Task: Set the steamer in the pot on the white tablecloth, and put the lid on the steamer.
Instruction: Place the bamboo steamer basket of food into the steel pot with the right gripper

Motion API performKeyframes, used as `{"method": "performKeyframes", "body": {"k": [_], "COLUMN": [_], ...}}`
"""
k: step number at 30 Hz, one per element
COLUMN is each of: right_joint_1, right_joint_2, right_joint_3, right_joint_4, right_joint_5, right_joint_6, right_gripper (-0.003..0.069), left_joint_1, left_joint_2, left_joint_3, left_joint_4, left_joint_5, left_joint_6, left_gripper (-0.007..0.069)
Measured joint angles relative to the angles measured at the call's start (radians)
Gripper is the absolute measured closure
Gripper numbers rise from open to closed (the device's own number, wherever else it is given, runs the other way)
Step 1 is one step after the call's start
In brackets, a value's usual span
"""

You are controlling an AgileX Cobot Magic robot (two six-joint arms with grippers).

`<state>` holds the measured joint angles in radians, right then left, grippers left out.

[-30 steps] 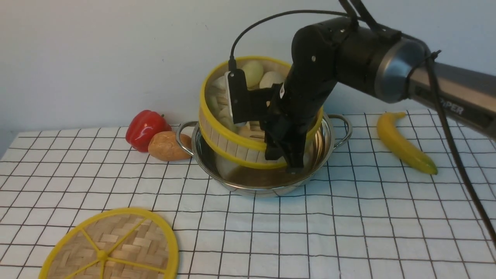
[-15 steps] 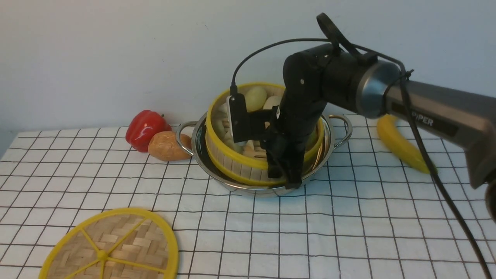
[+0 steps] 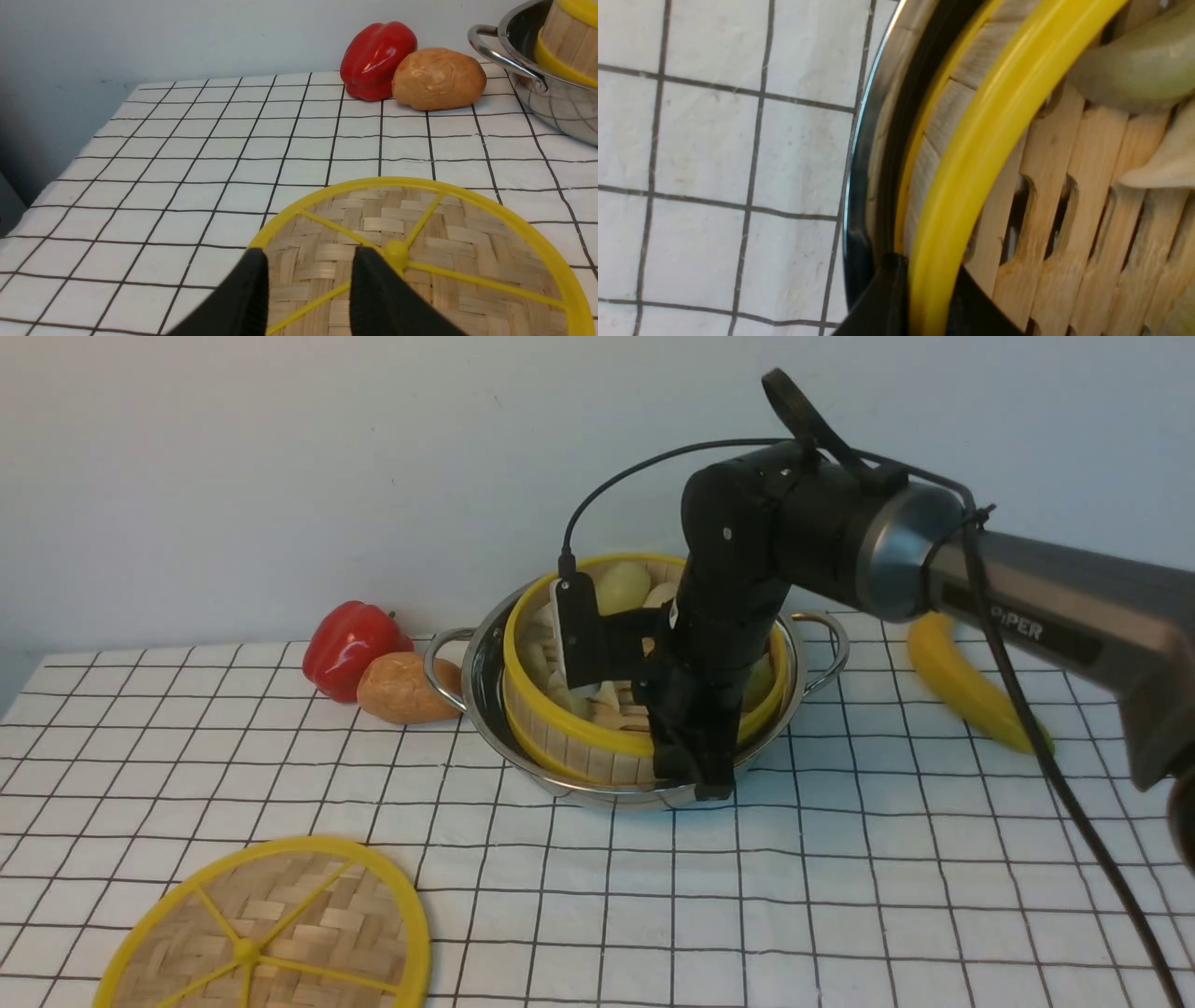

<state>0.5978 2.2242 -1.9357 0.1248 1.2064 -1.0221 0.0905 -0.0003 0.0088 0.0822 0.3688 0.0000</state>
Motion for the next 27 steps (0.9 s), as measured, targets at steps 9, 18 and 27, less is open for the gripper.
{"method": "performKeyframes", "body": {"k": [9,18,27], "right_joint_1": [0.0,0.001,0.001], "right_joint_2": [0.007,0.005,0.005], "right_joint_3": [-0.001,-0.003,-0.007], "right_joint_4": [-0.012,-0.026,-0.069], "right_joint_5": [-0.01,-0.051,-0.066], "right_joint_6": [-0.002,-0.031,-0.025], "right_gripper": [0.0582,0.0477,0.0349], "left_joint_1": [0.0,0.0,0.0], "left_joint_2": [0.0,0.0,0.0], "left_joint_3": [0.0,0.0,0.0], "left_joint_4": [0.0,0.0,0.0], "left_joint_5": [0.0,0.0,0.0], "left_joint_6": [0.0,0.0,0.0], "left_gripper": [0.0382,0.0382,0.0382]}}
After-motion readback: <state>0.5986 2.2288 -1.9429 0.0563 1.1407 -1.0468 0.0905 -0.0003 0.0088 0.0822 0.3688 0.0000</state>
